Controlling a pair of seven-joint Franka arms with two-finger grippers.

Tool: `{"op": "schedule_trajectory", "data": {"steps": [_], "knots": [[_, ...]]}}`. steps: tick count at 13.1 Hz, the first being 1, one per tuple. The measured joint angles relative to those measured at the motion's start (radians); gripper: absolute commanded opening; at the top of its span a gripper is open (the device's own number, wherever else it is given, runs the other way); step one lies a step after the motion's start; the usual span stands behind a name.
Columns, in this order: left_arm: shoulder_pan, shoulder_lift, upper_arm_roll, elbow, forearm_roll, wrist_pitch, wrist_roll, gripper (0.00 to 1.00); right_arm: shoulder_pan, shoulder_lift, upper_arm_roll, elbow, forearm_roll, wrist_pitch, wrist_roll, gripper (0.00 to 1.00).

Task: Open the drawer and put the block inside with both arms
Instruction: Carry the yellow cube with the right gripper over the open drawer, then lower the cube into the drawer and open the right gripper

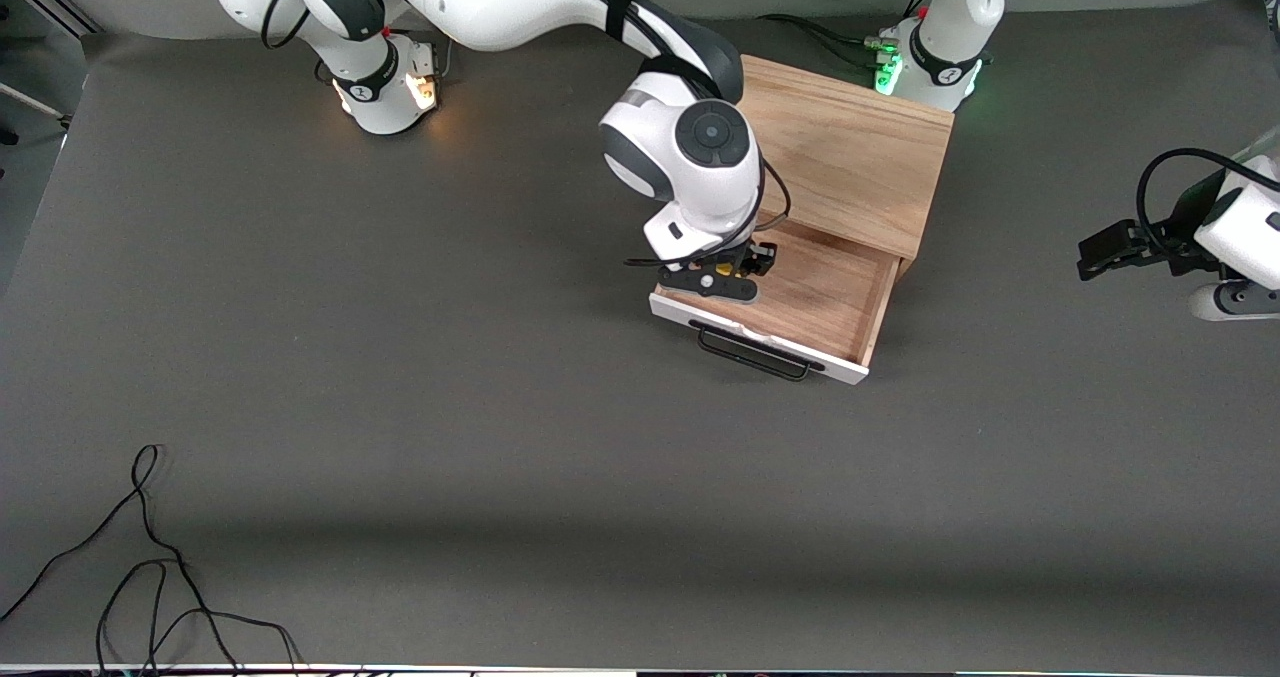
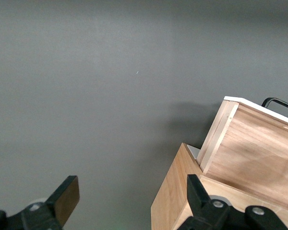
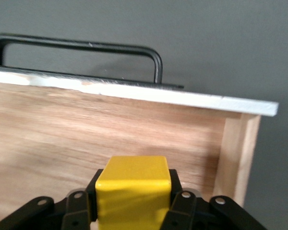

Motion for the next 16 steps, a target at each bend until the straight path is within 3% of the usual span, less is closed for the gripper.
{"op": "schedule_trajectory", "data": {"steps": [1, 2, 3, 4, 13, 16], "knots": [[0.0, -0.004, 0.0, -0.002, 0.0, 0.0, 0.019, 1.0, 0.004, 0.011, 0.0, 0.0, 0.0, 0.007, 0.018, 0.65], [0.0, -0.009, 0.001, -0.004, 0.0, 0.0, 0.03, 1.0, 0.009, 0.016, 0.001, 0.001, 0.0, 0.01, 0.032, 0.67], [0.0, -0.014, 0.002, -0.005, 0.0, 0.0, 0.035, 1.0, 0.017, 0.017, 0.001, 0.001, 0.0, 0.01, 0.046, 0.89], [0.0, -0.019, 0.002, -0.008, 0.0, 0.0, 0.037, 1.0, 0.024, 0.017, 0.001, 0.002, 0.0, 0.01, 0.057, 1.0], [-0.018, -0.021, 0.006, -0.01, 0.0, -0.001, 0.042, 1.0, 0.034, 0.009, -0.006, 0.03, -0.007, 0.011, 0.1, 1.0], [-0.018, -0.021, 0.007, -0.011, 0.0, -0.007, 0.045, 1.0, 0.024, -0.057, -0.022, 0.055, -0.105, -0.059, 0.099, 1.0]]}}
